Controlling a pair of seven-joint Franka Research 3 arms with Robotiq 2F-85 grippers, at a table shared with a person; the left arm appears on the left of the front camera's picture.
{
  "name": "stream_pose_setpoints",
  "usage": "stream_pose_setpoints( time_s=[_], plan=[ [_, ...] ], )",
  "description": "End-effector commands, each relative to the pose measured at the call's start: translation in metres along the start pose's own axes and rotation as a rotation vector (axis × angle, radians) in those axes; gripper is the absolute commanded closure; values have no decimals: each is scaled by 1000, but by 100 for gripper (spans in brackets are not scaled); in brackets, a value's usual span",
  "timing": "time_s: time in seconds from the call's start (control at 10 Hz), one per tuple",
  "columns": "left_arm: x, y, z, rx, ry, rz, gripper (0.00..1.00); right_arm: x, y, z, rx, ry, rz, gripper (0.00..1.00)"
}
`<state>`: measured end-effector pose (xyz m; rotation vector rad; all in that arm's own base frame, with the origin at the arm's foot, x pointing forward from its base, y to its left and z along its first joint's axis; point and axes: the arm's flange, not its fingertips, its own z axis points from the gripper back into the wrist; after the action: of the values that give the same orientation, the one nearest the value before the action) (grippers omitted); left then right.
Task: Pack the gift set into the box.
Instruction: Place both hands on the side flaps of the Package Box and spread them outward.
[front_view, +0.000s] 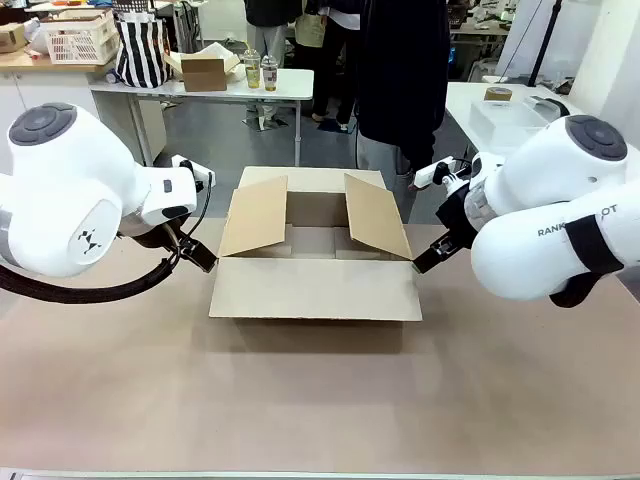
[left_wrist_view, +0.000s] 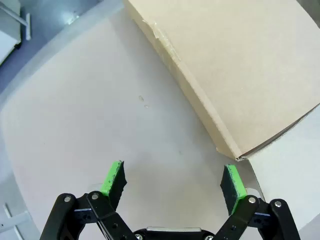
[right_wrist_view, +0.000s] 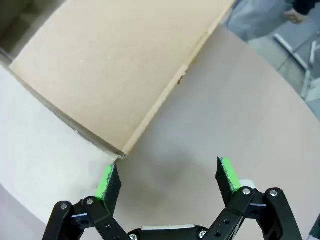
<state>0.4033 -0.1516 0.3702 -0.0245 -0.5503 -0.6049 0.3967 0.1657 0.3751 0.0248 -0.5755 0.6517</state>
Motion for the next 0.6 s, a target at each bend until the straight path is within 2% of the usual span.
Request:
stream_pose_setpoints(
  time_s=[0.0,0.5],
  plan=[
    [0,0,0,0,0,0,0,0,0,0,0,0,0,0],
    [0,0,0,0,0,0,0,0,0,0,0,0,0,0]
  ],
)
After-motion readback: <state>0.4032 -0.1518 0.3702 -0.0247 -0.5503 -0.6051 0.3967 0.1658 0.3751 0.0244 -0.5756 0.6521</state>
